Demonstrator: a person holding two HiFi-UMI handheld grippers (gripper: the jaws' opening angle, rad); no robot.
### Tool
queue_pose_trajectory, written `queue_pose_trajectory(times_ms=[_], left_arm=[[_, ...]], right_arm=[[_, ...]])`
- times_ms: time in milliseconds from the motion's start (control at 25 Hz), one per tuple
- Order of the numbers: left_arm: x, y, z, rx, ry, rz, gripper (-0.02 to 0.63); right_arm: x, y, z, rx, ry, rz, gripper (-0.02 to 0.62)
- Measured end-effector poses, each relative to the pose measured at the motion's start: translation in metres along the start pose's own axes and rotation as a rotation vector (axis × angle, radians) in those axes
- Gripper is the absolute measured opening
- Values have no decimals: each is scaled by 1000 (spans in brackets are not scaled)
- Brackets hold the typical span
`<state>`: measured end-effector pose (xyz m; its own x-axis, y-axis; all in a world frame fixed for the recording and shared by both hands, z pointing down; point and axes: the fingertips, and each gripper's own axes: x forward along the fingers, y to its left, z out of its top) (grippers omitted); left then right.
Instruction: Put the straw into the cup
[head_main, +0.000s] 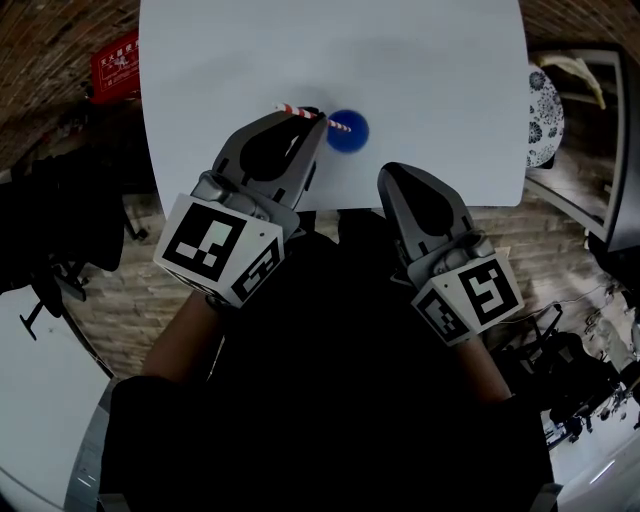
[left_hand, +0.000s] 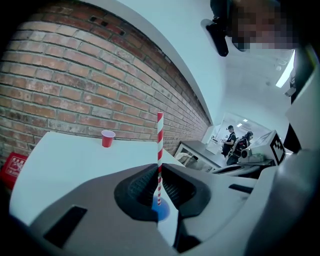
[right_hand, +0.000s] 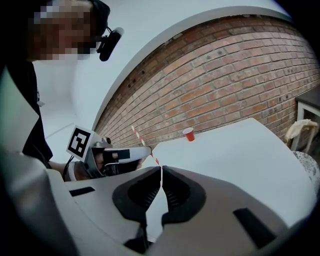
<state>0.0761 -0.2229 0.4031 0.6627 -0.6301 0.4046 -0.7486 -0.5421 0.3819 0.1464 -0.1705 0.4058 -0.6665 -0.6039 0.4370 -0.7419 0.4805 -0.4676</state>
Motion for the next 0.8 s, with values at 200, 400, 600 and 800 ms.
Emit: queue_pose_trajectory(times_ms=[200, 400, 600, 800], left_arm=[[8, 7, -12, -12, 29, 14, 38], [16, 12, -22, -19, 53, 18, 38], [23, 16, -31, -22, 72, 23, 38], [25, 18, -37, -33, 78, 30, 38]], right_arm=[[1, -6, -1, 7, 6, -3, 32], [5, -8, -2, 14, 14, -3, 32], [6, -10, -4, 18, 18, -4, 32], [3, -10, -5, 19, 16, -10, 32]])
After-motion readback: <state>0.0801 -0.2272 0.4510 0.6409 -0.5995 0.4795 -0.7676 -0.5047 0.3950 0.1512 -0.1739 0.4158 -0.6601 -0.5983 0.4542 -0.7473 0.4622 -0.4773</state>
